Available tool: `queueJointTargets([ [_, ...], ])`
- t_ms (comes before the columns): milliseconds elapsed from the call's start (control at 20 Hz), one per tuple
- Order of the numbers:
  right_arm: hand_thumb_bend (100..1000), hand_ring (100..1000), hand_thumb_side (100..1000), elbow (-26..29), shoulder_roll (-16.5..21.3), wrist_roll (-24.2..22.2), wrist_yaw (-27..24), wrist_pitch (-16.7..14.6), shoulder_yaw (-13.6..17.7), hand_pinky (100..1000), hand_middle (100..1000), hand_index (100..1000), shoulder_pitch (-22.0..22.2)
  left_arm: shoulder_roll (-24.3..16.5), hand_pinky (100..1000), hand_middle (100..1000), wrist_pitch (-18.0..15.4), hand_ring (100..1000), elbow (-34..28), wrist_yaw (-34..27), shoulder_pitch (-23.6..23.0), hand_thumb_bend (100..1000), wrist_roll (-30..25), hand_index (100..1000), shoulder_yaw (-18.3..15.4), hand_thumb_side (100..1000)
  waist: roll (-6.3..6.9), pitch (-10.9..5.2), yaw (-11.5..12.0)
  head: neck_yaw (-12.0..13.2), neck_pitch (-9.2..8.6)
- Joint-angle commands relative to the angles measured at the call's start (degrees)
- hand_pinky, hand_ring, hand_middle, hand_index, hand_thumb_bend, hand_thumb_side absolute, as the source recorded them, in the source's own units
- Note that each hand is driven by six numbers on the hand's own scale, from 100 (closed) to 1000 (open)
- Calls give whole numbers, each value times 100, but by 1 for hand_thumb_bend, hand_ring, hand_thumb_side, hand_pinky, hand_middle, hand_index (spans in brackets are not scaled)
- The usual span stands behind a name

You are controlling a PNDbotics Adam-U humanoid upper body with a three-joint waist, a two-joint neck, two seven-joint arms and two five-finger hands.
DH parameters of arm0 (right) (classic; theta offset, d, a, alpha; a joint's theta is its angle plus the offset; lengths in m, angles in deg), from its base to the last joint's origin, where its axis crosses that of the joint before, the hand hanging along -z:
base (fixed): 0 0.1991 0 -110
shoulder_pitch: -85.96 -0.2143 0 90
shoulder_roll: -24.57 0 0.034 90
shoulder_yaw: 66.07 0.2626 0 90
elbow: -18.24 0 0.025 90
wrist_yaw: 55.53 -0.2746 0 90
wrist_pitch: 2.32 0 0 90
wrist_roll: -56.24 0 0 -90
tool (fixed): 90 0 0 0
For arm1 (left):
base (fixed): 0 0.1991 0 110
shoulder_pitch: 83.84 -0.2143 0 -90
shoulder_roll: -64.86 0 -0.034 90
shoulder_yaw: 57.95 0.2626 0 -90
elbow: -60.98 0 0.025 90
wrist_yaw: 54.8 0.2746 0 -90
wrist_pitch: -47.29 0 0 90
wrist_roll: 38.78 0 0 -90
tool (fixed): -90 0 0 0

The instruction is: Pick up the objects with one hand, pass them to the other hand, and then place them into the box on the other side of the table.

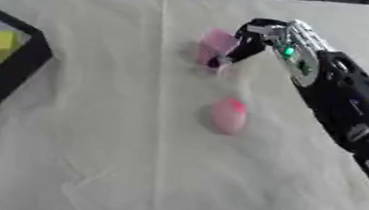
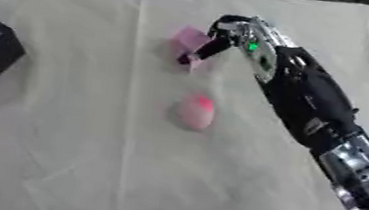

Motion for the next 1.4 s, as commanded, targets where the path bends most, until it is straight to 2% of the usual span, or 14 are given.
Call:
queueJointTargets([
  [50,771,838,557,7,58,21,64,-2,46,836,784,852,-113,-112,749,612,-9,677,-56,31,73,342,-15,705,-53,462,58,-98,12,-19,-13],
  [150,773,831,502,16,70,46,65,28,47,828,772,839,-95,-110,749,612,-10,677,-58,29,73,341,-15,705,-54,463,58,-94,17,-18,-13],
  [400,731,808,455,62,64,242,-44,286,44,814,730,796,-48,-98,749,610,-9,677,-57,23,66,340,-16,705,-57,464,63,-84,35,-28,-13],
  [850,679,790,470,59,20,550,-262,596,1,800,698,771,-38,-85,749,610,-5,678,-49,24,65,338,-22,704,-62,467,52,-66,56,-27,-13],
  [1250,703,791,503,14,0,571,-255,570,-5,799,700,775,-42,-79,749,611,-13,678,-51,52,73,338,-31,704,-60,464,49,-52,80,-24,-13],
  [1400,757,796,516,-1,-7,554,-251,504,-3,803,713,792,-48,-77,749,611,-14,678,-49,62,76,339,-38,704,-64,461,48,-43,93,-26,-13],
])
